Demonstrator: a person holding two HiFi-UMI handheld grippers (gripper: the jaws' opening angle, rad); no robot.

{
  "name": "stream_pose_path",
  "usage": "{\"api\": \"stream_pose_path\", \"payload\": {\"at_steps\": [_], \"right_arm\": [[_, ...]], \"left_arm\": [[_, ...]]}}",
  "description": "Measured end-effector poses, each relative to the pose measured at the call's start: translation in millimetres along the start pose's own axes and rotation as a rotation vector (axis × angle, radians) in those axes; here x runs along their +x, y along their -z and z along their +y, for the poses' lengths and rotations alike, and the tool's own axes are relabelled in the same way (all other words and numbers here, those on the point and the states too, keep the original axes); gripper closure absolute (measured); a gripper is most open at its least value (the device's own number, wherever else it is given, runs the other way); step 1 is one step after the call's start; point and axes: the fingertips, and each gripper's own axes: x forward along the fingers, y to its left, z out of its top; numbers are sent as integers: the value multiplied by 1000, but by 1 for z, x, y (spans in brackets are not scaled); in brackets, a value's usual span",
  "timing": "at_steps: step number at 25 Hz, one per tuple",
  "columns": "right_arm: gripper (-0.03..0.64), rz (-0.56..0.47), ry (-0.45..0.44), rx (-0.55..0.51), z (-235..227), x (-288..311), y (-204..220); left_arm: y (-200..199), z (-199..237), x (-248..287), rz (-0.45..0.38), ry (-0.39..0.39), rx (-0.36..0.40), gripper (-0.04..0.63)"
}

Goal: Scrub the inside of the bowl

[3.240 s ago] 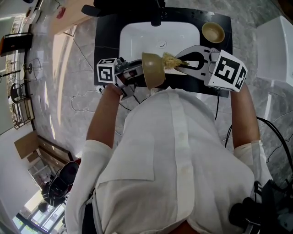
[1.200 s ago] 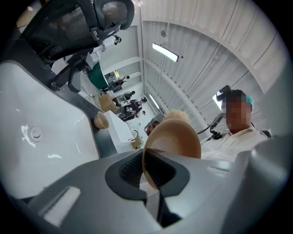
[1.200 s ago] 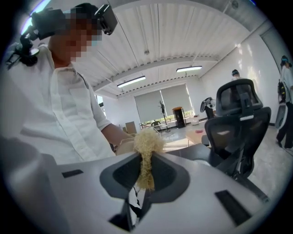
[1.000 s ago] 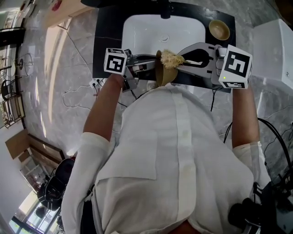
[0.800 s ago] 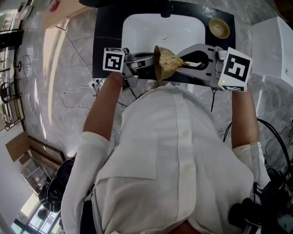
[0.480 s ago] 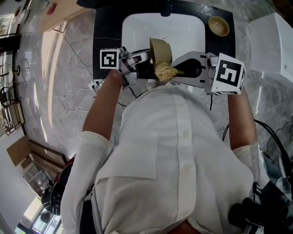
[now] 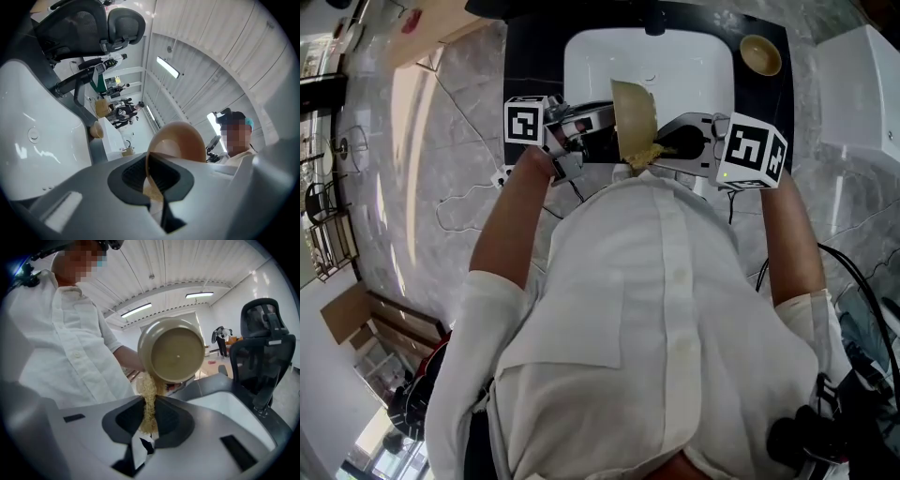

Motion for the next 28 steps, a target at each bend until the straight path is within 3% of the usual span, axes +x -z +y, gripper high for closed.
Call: {"api": "stream_pose_path", "payload": {"at_steps": [9,15,20,23,28], "right_arm": [[566,146,180,16,-42,5,19],[566,51,290,45,-60,-11,-5],[566,-174,236,98,-43,-24,-47],[566,-176,246,88,-36,-22,-58],[566,-95,290,50,-22,-14,-63]], "left_arm": [[23,-2,-16,221,-53,101,584],[35,4,-21,319,-53,122,584],[47,14,-22,386,-56,123,584],[48,15,-23,407,-43,119,584],[54,25,-29,464,-44,113,584]]}}
